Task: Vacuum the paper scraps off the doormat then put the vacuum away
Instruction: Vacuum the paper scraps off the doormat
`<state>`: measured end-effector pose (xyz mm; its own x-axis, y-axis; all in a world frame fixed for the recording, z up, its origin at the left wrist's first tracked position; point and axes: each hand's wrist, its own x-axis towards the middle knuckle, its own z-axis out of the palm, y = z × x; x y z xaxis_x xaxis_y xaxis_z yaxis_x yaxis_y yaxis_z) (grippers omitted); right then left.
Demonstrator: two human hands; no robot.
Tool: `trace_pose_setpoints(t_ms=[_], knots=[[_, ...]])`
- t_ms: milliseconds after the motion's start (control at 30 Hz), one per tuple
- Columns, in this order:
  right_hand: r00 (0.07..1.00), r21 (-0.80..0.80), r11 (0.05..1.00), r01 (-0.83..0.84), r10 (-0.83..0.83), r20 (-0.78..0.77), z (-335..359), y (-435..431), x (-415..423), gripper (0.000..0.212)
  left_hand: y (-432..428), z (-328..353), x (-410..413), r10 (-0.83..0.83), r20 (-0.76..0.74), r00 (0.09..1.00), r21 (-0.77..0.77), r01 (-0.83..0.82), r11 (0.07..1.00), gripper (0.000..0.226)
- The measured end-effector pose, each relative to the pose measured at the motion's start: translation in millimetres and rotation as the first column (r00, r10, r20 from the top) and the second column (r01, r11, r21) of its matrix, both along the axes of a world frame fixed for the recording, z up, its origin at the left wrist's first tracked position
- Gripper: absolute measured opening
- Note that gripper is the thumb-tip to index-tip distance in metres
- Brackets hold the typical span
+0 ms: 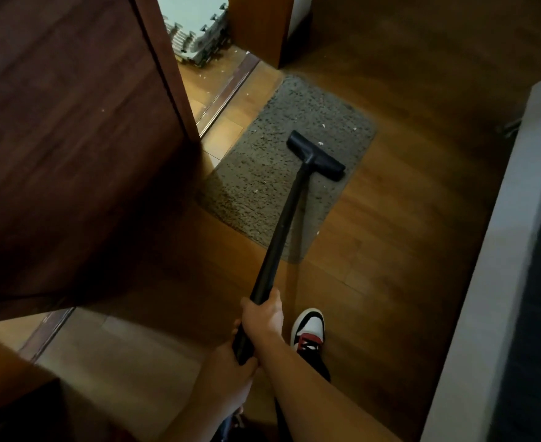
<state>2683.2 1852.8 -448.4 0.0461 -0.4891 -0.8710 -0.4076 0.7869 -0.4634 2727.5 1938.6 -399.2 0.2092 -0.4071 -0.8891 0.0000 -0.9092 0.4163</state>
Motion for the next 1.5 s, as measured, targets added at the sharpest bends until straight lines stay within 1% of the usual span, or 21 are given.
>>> trace_pose_setpoints(t_ms=[200, 300, 433, 533, 700, 833, 900, 1000, 1100, 1233, 1300, 1367, 1433, 1500], knots=[[0.999, -0.022, 0.999, -0.047, 0.047, -0.023, -17, -61, -23, 0.025, -61, -19, -27, -0.04, 0.004, 0.999, 0.072, 0.039, 0.997, 0.019], [0.997, -0.026, 0.997, -0.074, 0.074, -0.027, -24, -99, -31, 0.025, -98, -24, -38, 0.014, -0.011, 1.0, 0.092, -0.013, 0.996, 0.017], [0.997, -0.027, 0.997, -0.068, 0.068, -0.023, -29, -150, -34, 0.027, -147, -28, -44, 0.093, -0.029, 0.995, 0.081, -0.09, 0.993, 0.017], [0.997, -0.039, 0.997, -0.069, 0.067, -0.038, -38, -184, -33, 0.03, -180, -33, -43, 0.103, -0.012, 0.995, 0.097, -0.101, 0.99, 0.016], [0.991, -0.074, 0.99, -0.122, 0.117, -0.065, -46, -221, -33, 0.03, -218, -36, -42, 0.08, 0.0, 0.997, 0.115, -0.079, 0.99, 0.016], [0.987, -0.081, 0.985, -0.151, 0.145, -0.073, -45, -235, -35, 0.032, -230, -40, -44, 0.094, -0.008, 0.996, 0.12, -0.093, 0.988, 0.018], [0.985, -0.088, 0.983, -0.159, 0.152, -0.082, -44, -235, -35, 0.033, -230, -41, -43, 0.095, -0.012, 0.995, 0.119, -0.093, 0.988, 0.021], [0.986, -0.081, 0.985, -0.152, 0.146, -0.077, -41, -226, -32, 0.034, -220, -40, -41, 0.1, -0.005, 0.995, 0.107, -0.098, 0.989, 0.018], [0.99, -0.064, 0.989, -0.13, 0.125, -0.071, -35, -204, -30, 0.032, -196, -39, -41, 0.093, -0.005, 0.996, 0.082, -0.093, 0.992, 0.019], [0.992, -0.018, 0.993, -0.117, 0.116, -0.053, -25, -154, -31, 0.03, -147, -30, -44, 0.148, -0.05, 0.988, 0.087, -0.143, 0.986, 0.019], [0.992, -0.011, 0.993, -0.117, 0.116, -0.056, -21, -126, -30, 0.029, -122, -22, -42, 0.145, -0.046, 0.988, 0.102, -0.14, 0.985, 0.019], [0.989, -0.012, 0.991, -0.133, 0.132, -0.068, -16, -98, -27, 0.032, -93, -16, -37, 0.151, -0.052, 0.987, 0.102, -0.145, 0.984, 0.018], [0.99, -0.008, 0.992, -0.13, 0.129, -0.052, -9, -69, -23, 0.034, -63, -11, -31, 0.143, -0.06, 0.988, 0.09, -0.138, 0.986, 0.019], [0.993, 0.003, 0.994, -0.112, 0.112, -0.034, -2, -41, -19, 0.032, -34, -5, -26, 0.118, -0.072, 0.99, 0.069, -0.113, 0.991, 0.021]])
